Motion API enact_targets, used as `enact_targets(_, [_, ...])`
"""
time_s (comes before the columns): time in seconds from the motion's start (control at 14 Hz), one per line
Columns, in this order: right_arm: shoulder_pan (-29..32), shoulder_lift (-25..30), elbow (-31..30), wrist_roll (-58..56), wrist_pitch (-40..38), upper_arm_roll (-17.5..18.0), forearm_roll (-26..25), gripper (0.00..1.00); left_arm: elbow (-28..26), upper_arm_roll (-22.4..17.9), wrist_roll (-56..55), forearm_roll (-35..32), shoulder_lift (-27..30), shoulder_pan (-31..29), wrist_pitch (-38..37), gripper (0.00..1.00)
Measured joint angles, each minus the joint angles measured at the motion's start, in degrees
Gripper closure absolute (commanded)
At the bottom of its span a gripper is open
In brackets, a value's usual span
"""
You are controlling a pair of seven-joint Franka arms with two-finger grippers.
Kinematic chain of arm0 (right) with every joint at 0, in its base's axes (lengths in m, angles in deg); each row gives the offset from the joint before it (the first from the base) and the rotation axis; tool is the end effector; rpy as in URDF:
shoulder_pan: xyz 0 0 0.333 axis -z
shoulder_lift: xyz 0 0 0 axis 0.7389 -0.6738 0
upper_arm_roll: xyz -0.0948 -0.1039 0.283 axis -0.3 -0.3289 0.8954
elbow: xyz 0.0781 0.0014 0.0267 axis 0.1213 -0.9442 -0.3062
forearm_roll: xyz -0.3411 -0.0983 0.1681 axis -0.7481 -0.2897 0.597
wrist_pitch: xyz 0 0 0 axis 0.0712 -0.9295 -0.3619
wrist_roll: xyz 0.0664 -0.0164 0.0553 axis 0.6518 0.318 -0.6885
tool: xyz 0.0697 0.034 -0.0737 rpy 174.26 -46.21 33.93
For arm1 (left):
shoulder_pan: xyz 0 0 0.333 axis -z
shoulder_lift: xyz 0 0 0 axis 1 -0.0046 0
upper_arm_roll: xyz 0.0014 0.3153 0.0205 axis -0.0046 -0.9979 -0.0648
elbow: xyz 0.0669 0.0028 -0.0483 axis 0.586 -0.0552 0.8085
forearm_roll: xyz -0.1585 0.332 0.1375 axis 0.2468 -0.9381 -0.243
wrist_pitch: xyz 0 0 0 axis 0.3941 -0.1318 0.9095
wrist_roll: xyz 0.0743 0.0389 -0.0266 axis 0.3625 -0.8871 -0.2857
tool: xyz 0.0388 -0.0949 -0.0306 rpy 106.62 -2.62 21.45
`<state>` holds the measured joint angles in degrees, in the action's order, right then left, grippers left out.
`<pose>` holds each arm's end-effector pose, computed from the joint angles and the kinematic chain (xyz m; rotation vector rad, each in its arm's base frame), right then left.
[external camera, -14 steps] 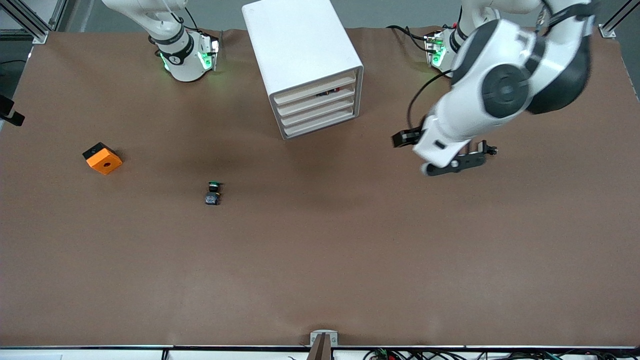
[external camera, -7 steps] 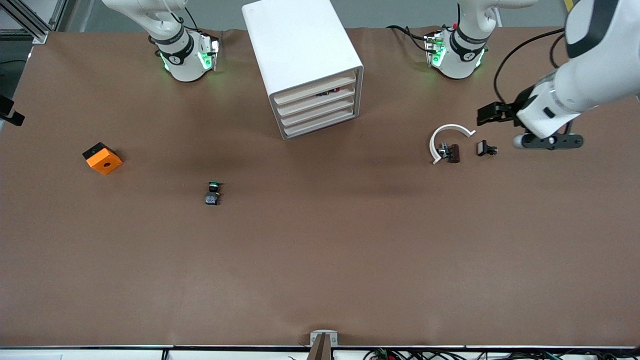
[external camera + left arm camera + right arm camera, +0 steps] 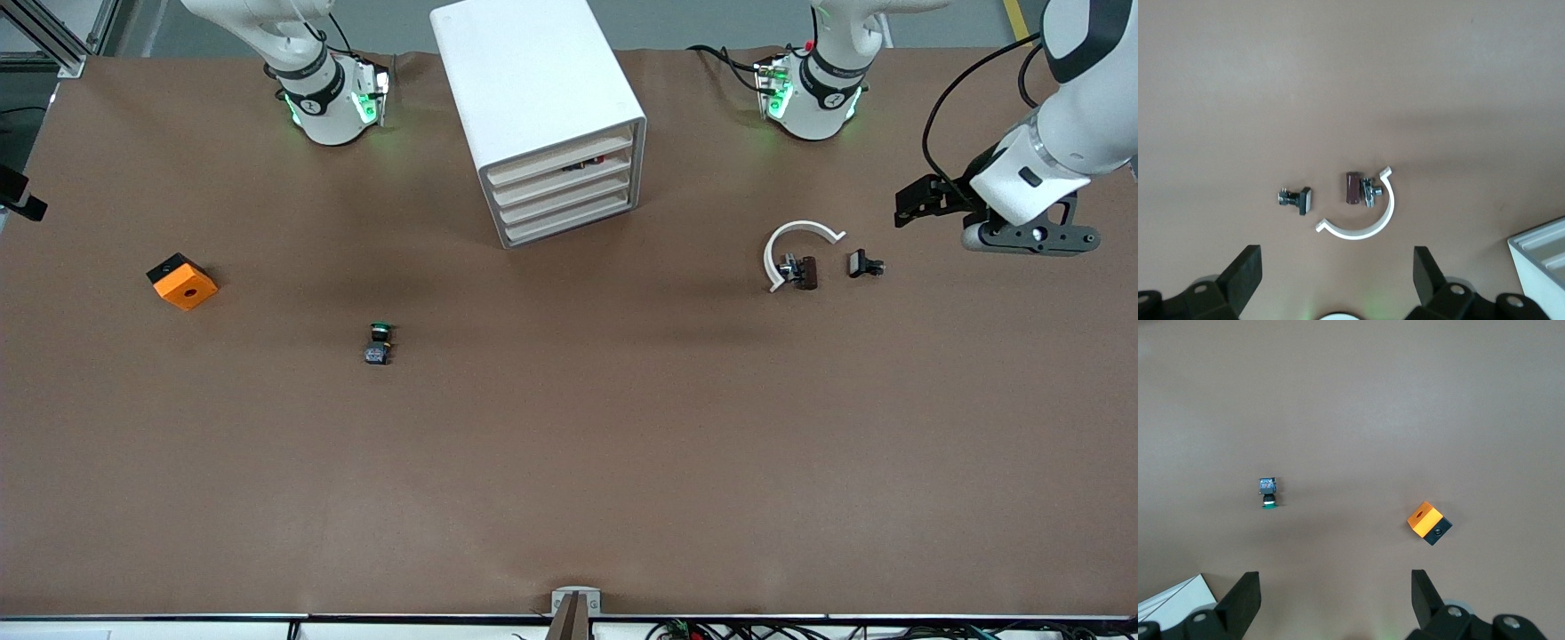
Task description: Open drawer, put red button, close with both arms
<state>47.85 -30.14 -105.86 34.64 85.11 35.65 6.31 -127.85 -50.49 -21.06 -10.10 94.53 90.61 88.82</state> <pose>0.5436 -0.0689 0.6940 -3.1107 0.1857 0.0214 0.5053 -0.0464 0.5471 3.0956 -0.1075 -0.1400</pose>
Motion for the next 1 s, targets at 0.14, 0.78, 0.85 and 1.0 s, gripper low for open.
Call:
enact_targets(0.14, [0.0, 0.8, -0.7, 0.0, -0.1, 0.1, 0.0, 0.00, 1.2, 0.1, 0.0, -0.1, 0.9, 0.0, -0.1, 0.00])
enact_targets(0.78, [0.5, 5.3, -6.4, 0.0, 0.8, 2.1, 0.0, 0.00, 8.0, 0.9, -0.6, -0.1, 1.9, 0.1, -6.0, 0.00])
enact_targets(0.85, [0.5, 5.3, -6.4, 0.0, 1.1, 2.1, 0.0, 0.00, 8.1, 1.0, -0.8, -0.1, 1.9, 0.1, -6.1, 0.00])
enact_targets(1.0, [0.5, 5.3, -6.4, 0.0, 1.5, 2.1, 0.0, 0.00, 8.4, 1.0, -2.5, -0.1, 1.9, 0.1, -6.3, 0.00])
